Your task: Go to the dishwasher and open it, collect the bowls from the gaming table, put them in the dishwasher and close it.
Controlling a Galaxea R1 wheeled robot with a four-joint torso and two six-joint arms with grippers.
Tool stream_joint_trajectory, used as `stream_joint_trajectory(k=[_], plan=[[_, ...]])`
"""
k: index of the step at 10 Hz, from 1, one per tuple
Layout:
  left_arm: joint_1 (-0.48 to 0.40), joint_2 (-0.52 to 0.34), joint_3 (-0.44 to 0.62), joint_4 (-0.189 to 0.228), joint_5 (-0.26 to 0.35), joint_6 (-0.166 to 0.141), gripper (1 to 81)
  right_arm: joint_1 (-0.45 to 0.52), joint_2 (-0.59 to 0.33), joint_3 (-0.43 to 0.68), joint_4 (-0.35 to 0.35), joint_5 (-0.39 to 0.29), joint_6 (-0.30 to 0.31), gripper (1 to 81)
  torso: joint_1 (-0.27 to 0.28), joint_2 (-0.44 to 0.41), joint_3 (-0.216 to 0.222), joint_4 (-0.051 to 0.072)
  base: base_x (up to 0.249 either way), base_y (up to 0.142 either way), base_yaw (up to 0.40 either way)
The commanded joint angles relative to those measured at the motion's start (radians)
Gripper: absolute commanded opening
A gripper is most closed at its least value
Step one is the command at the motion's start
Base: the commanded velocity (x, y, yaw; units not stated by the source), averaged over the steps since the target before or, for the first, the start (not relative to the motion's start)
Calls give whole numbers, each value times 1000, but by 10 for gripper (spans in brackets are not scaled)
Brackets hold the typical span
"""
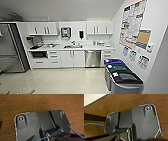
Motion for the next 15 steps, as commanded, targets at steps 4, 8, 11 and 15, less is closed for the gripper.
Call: stream_joint_trajectory(k=[4, 8, 11, 15], plan=[[-55, -14, 8, 11, 44, 0, 811, 53, -20, 25, -1, -52, -3, 811, 1, 1, 0, 0, 201, 0, 0], [-52, -17, 8, 12, 44, 0, 811, 53, -18, 20, -1, -52, -3, 811, 1, 1, 0, 0, 152, 0, 0], [-49, -20, 8, 12, 38, 0, 811, 53, -18, 23, -1, -51, -3, 811, -1, 0, 0, 0, 197, 0, 0], [-49, -17, 8, 11, 36, 0, 811, 51, -20, 25, -8, -51, -6, 811, 0, 0, 0, 0, 251, 0, 0]])
